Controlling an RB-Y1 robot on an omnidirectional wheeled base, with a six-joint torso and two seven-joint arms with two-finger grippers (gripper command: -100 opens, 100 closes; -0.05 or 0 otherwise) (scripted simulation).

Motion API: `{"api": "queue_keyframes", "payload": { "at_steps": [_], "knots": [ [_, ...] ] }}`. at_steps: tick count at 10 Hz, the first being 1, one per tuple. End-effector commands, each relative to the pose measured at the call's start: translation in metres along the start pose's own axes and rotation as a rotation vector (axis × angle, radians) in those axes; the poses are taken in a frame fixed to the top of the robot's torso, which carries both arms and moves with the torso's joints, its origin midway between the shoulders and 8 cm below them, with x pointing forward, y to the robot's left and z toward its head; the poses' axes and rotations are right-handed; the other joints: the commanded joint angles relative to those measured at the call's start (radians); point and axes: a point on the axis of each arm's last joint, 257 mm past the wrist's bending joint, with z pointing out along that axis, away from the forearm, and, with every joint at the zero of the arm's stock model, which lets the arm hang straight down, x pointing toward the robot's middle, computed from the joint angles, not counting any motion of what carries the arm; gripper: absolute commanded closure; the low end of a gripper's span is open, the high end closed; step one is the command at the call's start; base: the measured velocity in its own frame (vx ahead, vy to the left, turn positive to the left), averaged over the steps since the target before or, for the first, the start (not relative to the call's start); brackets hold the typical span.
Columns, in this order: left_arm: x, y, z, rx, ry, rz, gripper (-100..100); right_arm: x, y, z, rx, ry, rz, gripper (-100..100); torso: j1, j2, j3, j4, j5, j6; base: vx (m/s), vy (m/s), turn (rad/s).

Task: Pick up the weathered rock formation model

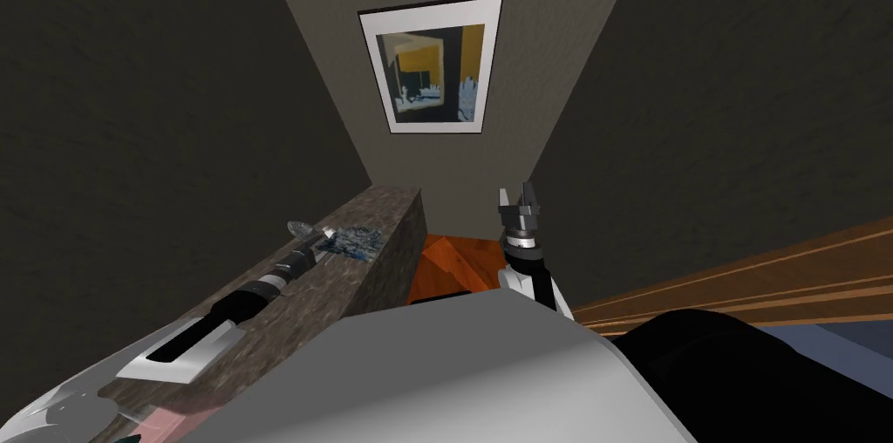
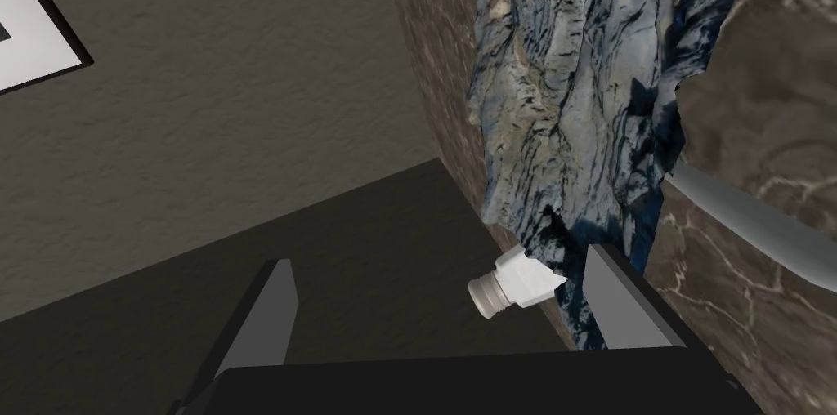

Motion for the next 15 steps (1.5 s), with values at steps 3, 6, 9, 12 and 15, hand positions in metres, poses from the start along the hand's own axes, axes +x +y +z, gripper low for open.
{"api": "queue_keyframes", "payload": {
  "at_steps": [3,6,9,12,15],
  "knots": [
    [-0.008,0.03,-0.008,-0.068,-0.011,0.005,-100,0.0,0.0,0.0,0.0,0.0,0.0,0,-0.002,-0.001,-0.001,0.0,-0.001,0.0,0.001,0.069,-0.088],
    [-0.002,0.064,-0.018,-0.132,-0.01,-0.009,-100,0.0,0.0,0.0,0.0,0.0,0.0,0,-0.001,-0.001,0.0,0.0,0.0,0.0,-0.002,0.084,-0.151],
    [-0.005,0.059,-0.016,-0.123,-0.011,-0.006,-100,0.0,0.0,0.0,0.0,0.0,0.0,0,-0.006,-0.001,-0.001,0.0,-0.001,-0.001,0.001,0.014,-0.006],
    [-0.005,0.06,-0.016,-0.124,-0.011,-0.007,100,0.0,0.0,0.0,0.0,0.0,0.0,0,-0.007,-0.001,-0.001,0.0,-0.002,0.0,0.0,0.0,0.0],
    [-0.005,0.06,-0.016,-0.124,-0.011,-0.007,0,0.0,0.0,0.0,0.0,0.0,0.0,0,-0.008,-0.001,-0.001,0.0,-0.002,0.0,0.0,0.0,0.0]
  ]
}}
